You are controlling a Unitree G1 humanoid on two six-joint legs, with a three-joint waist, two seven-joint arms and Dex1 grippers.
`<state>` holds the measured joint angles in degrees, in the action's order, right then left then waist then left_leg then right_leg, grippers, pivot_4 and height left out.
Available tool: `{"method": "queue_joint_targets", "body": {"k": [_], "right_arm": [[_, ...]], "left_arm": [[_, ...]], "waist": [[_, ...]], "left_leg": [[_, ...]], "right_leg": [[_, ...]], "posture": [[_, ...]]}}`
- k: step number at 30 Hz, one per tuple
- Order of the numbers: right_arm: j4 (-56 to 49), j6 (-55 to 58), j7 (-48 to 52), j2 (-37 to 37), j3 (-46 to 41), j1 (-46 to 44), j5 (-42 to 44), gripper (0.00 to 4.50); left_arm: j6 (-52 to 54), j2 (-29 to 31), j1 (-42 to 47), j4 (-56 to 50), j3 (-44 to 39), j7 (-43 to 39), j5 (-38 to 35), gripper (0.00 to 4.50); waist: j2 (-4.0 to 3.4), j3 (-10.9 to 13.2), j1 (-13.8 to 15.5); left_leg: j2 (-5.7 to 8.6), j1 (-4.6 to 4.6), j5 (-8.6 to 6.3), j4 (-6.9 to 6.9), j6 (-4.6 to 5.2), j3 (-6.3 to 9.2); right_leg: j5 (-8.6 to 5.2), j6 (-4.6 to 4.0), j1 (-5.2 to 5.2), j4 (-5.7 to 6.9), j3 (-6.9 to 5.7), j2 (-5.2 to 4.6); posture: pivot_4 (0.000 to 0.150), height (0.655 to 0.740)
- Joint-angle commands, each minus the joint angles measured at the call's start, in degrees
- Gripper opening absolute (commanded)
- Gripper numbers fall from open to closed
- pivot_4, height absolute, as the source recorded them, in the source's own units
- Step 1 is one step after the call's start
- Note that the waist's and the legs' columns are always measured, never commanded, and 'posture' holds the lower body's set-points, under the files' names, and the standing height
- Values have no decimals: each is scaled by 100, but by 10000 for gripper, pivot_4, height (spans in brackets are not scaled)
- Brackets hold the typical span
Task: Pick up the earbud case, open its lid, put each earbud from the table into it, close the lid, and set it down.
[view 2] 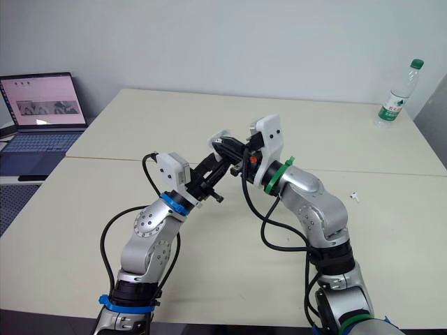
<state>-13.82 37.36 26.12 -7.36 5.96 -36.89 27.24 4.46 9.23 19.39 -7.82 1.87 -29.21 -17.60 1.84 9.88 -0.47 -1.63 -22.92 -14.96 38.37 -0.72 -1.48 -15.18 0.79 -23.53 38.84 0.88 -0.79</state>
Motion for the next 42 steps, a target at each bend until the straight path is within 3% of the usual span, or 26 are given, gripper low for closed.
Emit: {"method": "queue_joint_targets", "body": {"k": [1, 4, 10, 14, 20, 21, 25, 29, 34, 42], "right_arm": [[-109, -148, -15, -12, 105, 66, -137, 7897], [-57, -240, -25, 0, 105, 49, -201, 17209], [29, -631, 123, -90, 134, 1, -367, 17209], [-319, -607, 604, -181, -224, -17, 290, 17209], [-523, 288, 1021, -1408, -975, -147, 990, 17209], [-435, 313, 1102, -1648, -1068, -117, 983, 19110], [467, 44, 1439, -2752, -1330, 282, 404, 29793], [1659, -547, 1419, -3337, -1348, 609, -321, 29793], [3231, -1353, 1577, -3717, -1005, 392, -1199, 29793], [4655, -1537, 2300, -4008, -693, -68, -1708, 29793]], "left_arm": [[-115, -26, 198, -186, -91, 74, -58, 7435], [-101, -9, 192, -208, -95, 77, -63, 7435], [-85, 15, 165, -229, -93, 75, -65, 7435], [-55, 36, 118, -226, -106, 72, -64, 7435], [-80, 249, -181, -244, -224, -52, -107, 7435], [-84, 272, -227, -267, -234, -63, -118, 7435], [-83, 336, -448, -369, -291, -54, -119, 7435], [-103, 322, -608, -432, -277, 5, -80, 7435], [-128, 304, -647, -441, -197, 24, -2, 7435], [-94, 374, -672, -483, -256, -20, -35, 7435]], "waist": [[0, 0, 0], [0, 0, 1], [0, 0, 0], [1, 1, 2], [1, 1, 12], [2, 2, 22], [3, 2, 34], [5, 3, 36], [5, 4, 4], [5, 5, 8]], "left_leg": [[0, 0, 0, 0, 0, 0], [-1, 0, 0, -1, 0, 0], [0, 0, 0, -2, 0, -1], [-2, 0, 0, -8, 0, 0], [-1, 0, 0, -15, 0, -1], [0, 0, 0, -16, 0, -1], [0, 0, 0, -22, 1, -2], [3, 0, 0, -27, 1, -12], [-1, 6, 0, -29, 1, -19], [-6, 8, 1, -29, 1, -20]], "right_leg": [[0, 0, 0, 0, 0, 0], [0, 0, 0, 0, 0, 1], [0, 0, 0, -3, 0, 1], [0, 0, 0, -8, 0, 3], [0, 0, 1, -20, 0, -3], [0, 0, 2, -22, -1, -4], [0, -1, 2, -27, -1, -3], [0, 0, 3, -36, 7, -3], [0, 0, -1, -31, 13, 5], [0, -1, 0, -31, 19, 36]], "posture": [[1500, 7400], [1500, 7400], [1500, 7400], [1500, 7400], [1500, 7400], [1500, 7400], [1500, 7400], [1500, 7400], [1500, 7400], [1500, 7400]]}}
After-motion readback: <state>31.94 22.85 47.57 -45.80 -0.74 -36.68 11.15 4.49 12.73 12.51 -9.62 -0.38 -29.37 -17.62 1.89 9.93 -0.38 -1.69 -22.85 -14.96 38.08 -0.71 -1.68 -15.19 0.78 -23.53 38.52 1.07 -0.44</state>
